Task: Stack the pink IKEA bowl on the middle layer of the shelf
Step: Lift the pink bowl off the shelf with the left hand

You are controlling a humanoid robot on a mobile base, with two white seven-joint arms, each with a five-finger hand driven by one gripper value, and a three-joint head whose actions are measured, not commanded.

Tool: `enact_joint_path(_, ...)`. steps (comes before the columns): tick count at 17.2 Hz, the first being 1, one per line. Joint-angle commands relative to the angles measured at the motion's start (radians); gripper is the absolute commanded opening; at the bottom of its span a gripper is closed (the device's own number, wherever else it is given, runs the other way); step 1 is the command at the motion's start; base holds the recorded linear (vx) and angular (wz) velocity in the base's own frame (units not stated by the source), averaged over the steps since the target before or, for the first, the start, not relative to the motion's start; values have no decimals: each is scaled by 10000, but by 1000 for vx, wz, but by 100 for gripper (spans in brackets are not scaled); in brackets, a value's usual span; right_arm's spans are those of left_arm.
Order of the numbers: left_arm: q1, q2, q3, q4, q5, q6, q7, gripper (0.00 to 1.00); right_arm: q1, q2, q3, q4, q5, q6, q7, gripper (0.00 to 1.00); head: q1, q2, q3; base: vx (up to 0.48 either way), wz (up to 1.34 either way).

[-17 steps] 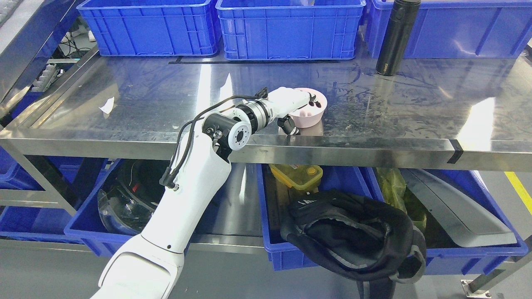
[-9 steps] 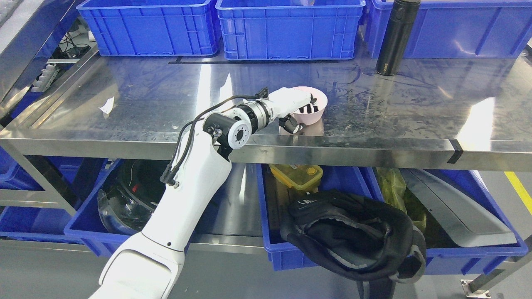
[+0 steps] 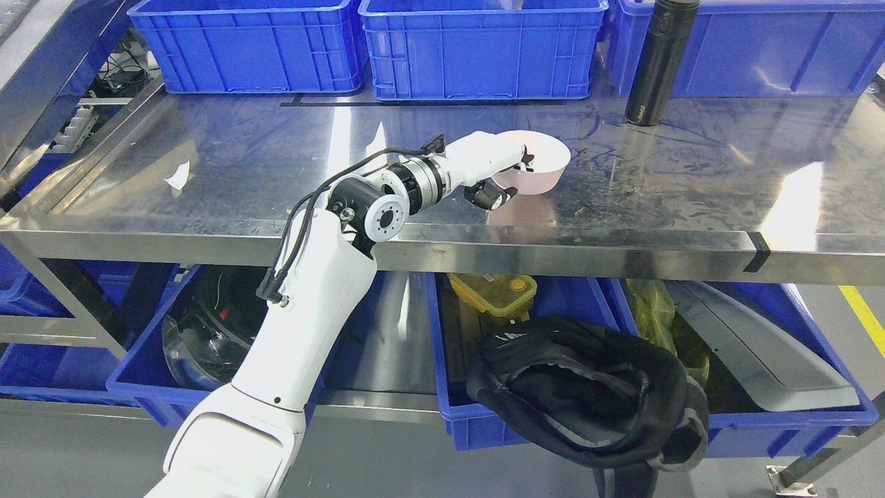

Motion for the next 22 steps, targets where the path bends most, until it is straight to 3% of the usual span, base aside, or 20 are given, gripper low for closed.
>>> enact_joint_path(1,445,167,2379,-1072,76,-1720,74,1,153,-175,0,-175,-1,4,4,100,0,0,0,0,0)
enact_joint_path(5,1550,167,3716,-1472,932,-5070,105,0,153,-175,0,-175,-1,4,4,100,0,0,0,0,0)
enact_joint_path(12,2991,167,4301,-2408,3219,-5070,-33,1,153,-175,0,-175,-1,4,4,100,0,0,0,0,0)
enact_joint_path(16,3883,167,4286,-2531,3359,-5070,-48,1,153,-175,0,-175,-1,4,4,100,0,0,0,0,0)
enact_joint_path(22,4022,167,4041,-2531,3374,-5070,-110,1,153,-175,0,-175,14,4,4,100,0,0,0,4,25)
